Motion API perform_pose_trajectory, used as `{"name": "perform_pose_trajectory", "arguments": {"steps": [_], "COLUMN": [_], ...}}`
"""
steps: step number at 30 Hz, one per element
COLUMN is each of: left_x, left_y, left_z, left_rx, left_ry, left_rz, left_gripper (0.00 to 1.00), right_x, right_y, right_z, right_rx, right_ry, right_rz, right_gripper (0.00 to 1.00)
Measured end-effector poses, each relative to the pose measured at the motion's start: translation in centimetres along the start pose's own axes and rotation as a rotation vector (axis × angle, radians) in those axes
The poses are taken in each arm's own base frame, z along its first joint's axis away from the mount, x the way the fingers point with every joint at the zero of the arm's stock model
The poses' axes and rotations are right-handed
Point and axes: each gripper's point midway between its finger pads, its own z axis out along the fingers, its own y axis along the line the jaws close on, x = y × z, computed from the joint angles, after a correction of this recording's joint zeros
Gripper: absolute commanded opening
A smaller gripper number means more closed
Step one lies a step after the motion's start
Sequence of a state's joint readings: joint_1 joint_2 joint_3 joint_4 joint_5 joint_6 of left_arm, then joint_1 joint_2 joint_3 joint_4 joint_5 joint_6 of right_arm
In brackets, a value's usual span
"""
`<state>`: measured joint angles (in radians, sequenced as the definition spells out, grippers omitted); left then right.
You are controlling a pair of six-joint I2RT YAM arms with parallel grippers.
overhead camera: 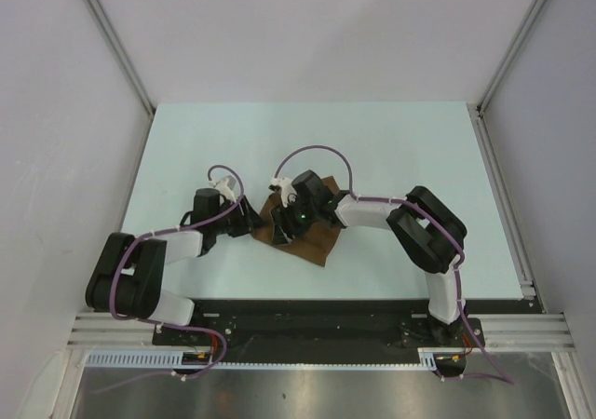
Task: Fold the napkin, place the utensils inside, and roll it up
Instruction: Roll the napkin with the utensil
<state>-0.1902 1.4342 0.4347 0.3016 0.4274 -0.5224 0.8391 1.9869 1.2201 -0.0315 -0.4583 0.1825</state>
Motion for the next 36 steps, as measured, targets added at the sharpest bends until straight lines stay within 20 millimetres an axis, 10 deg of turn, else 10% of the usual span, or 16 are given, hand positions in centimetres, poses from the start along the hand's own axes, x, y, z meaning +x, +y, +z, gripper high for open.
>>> {"name": "perform_pose_trajectory", "arguments": {"steps": [11, 25, 36], "left_x": [0.8, 1.7, 1.4], "left_y": [-0.5, 0.0, 0.0], "left_z": [-0.3, -0.2, 0.5], "left_rx": [0.049, 0.043, 0.014], "left_ry": [-0.004, 0.03, 0.092], "left_rz": [0.009, -0.006, -0.038], "left_gripper": [0.56, 0.01, 0.0], "right_x": [-0.1, -0.1, -0.4], "right_y": [-0.8, -0.8, -0.9], "right_z": [-0.2, -0.2, -2.5], "right_rx": [-0.046, -0.068, 0.062], "right_ry": [-0.007, -0.005, 0.007], "right_rz": [0.052, 0.062, 0.005], "right_gripper": [0.6, 0.6, 0.64]}}
